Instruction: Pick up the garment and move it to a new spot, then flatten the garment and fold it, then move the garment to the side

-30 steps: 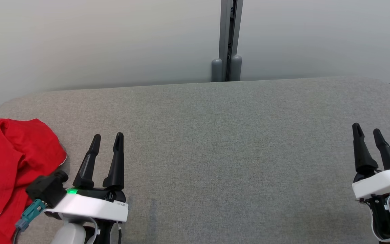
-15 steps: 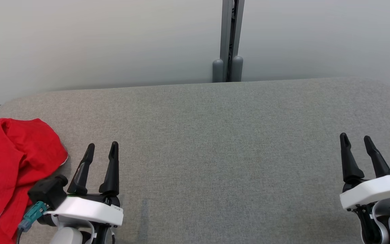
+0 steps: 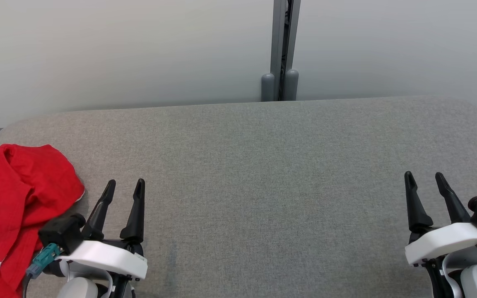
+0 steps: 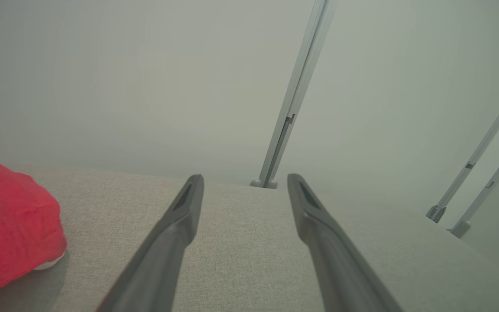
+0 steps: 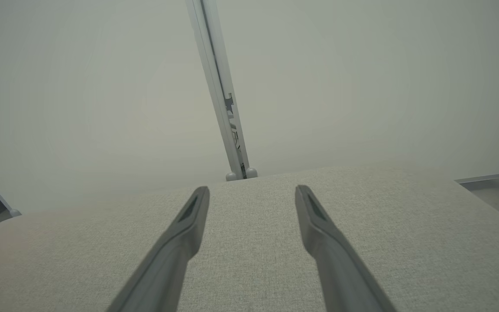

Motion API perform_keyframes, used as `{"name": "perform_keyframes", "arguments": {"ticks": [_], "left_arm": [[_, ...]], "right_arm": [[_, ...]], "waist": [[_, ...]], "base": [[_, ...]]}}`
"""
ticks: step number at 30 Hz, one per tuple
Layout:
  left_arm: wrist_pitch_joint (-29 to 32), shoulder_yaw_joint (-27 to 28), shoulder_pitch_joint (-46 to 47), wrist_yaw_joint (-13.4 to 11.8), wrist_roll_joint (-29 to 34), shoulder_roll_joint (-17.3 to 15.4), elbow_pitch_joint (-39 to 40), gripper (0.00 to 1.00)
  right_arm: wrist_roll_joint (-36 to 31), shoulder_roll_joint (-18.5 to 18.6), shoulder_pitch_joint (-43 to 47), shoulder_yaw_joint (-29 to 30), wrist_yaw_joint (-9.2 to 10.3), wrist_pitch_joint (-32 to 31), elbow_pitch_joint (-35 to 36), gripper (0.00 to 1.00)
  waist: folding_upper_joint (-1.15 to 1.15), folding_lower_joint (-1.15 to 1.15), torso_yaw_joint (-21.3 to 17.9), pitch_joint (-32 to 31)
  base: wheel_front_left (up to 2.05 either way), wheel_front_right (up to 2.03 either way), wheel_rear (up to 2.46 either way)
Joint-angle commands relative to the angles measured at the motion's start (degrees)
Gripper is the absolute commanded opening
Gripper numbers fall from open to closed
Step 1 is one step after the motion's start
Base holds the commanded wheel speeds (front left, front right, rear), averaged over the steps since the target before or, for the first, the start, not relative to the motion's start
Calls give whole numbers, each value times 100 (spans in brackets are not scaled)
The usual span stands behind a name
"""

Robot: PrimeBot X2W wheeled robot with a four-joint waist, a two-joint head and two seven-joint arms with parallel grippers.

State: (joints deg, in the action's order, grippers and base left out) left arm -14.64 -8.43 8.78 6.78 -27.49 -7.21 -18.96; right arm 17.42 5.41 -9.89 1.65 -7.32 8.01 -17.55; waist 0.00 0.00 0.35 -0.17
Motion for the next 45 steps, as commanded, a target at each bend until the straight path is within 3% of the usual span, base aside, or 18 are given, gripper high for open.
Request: {"name": "perform_keyframes", "arguments": {"ticks": [1,28,45], "left_arm": [[25,14,170,33,100,-76,-21,100],[234,44,290,-155,946,-307,-508,100],[240,-1,366,-206,917,-324,-612,100]], "right_arm": [[-116,28,16,-20,-24,89,-1,100],[-902,-60,-38,-150,-22,648,-498,100],[-578,-122,-64,-87,-23,580,-604,100]], "waist": [[0,0,0,0],[0,0,6,-41],[0,0,-8,-27]], "base": [[0,0,0],[0,0,0],[0,0,0]]}}
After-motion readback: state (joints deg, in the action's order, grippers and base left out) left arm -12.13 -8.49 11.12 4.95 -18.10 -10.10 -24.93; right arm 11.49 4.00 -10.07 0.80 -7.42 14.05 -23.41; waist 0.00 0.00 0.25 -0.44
